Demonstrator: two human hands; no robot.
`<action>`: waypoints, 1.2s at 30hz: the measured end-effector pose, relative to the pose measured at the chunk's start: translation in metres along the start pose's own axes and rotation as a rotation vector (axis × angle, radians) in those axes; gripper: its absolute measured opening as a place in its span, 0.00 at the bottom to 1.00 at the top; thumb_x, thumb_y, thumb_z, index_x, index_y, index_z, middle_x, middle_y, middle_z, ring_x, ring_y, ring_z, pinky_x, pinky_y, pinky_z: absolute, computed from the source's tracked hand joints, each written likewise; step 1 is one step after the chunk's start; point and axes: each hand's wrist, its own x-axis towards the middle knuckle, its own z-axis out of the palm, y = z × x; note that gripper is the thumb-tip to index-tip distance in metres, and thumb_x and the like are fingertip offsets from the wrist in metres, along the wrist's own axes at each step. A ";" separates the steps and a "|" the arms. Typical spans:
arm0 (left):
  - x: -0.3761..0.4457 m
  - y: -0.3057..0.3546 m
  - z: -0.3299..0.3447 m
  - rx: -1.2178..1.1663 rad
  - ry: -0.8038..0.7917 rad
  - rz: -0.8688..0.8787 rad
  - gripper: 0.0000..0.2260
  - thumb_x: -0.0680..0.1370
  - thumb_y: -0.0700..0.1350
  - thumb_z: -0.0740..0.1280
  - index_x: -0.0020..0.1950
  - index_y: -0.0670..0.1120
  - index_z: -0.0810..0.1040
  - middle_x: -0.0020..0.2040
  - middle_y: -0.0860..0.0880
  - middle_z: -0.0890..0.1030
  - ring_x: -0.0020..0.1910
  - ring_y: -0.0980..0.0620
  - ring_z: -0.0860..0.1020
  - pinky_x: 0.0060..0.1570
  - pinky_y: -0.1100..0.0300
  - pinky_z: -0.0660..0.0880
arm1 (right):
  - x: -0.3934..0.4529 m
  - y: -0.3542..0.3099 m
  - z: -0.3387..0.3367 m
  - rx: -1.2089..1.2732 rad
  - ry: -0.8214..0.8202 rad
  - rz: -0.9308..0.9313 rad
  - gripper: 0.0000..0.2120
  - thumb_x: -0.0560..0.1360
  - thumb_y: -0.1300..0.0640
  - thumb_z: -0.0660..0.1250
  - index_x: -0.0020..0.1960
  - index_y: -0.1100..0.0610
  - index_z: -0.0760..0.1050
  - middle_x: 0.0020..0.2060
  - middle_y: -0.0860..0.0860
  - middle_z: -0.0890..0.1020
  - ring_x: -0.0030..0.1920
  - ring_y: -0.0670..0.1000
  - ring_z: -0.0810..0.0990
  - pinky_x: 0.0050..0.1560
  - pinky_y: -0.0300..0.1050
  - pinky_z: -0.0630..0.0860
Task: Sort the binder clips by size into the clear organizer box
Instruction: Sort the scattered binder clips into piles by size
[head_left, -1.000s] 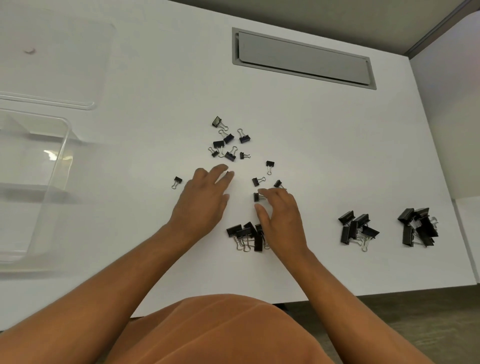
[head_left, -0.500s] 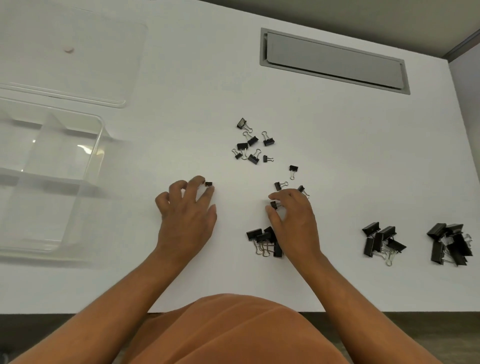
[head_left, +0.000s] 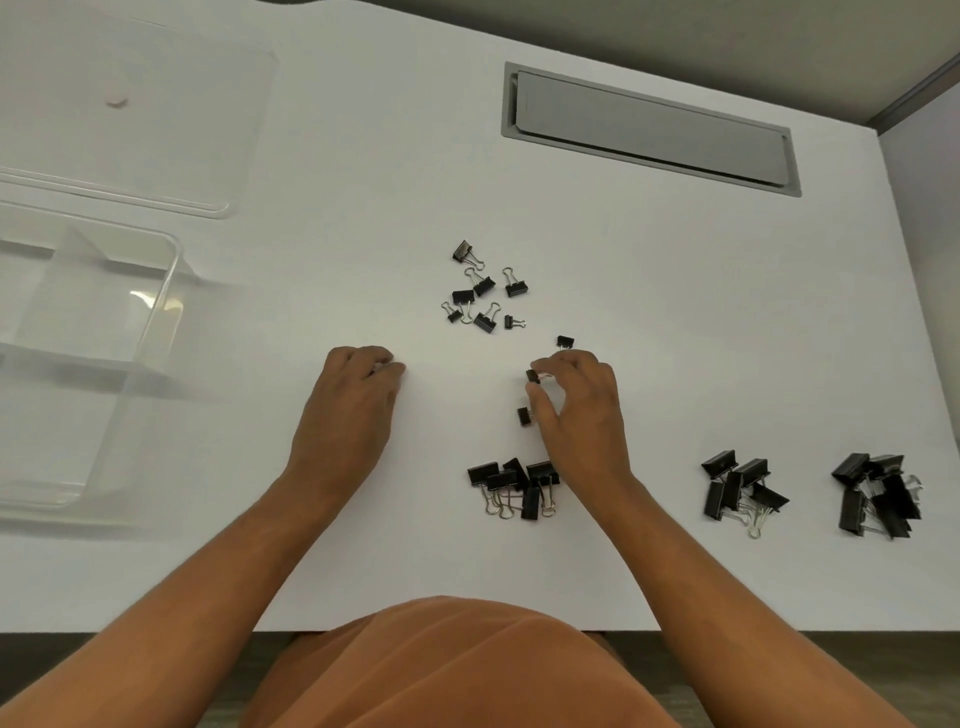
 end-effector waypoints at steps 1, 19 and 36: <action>-0.001 0.003 -0.003 -0.011 0.014 -0.020 0.09 0.81 0.38 0.69 0.60 0.40 0.83 0.58 0.45 0.81 0.59 0.42 0.74 0.47 0.47 0.80 | 0.006 0.001 -0.002 0.001 0.002 -0.018 0.10 0.80 0.58 0.69 0.61 0.54 0.81 0.58 0.48 0.78 0.59 0.49 0.73 0.62 0.44 0.72; 0.077 0.069 0.024 0.164 0.075 0.007 0.03 0.77 0.36 0.72 0.49 0.41 0.82 0.39 0.44 0.81 0.37 0.42 0.77 0.34 0.50 0.76 | 0.085 0.026 0.012 0.006 -0.163 -0.288 0.04 0.73 0.65 0.71 0.47 0.58 0.81 0.42 0.50 0.82 0.45 0.55 0.76 0.45 0.49 0.76; 0.020 0.047 -0.036 -0.321 0.221 -0.735 0.12 0.73 0.39 0.73 0.54 0.51 0.84 0.52 0.55 0.84 0.44 0.56 0.82 0.49 0.60 0.79 | 0.051 -0.013 0.012 0.250 -0.400 -0.344 0.10 0.75 0.56 0.70 0.56 0.53 0.80 0.46 0.46 0.81 0.50 0.48 0.78 0.51 0.45 0.77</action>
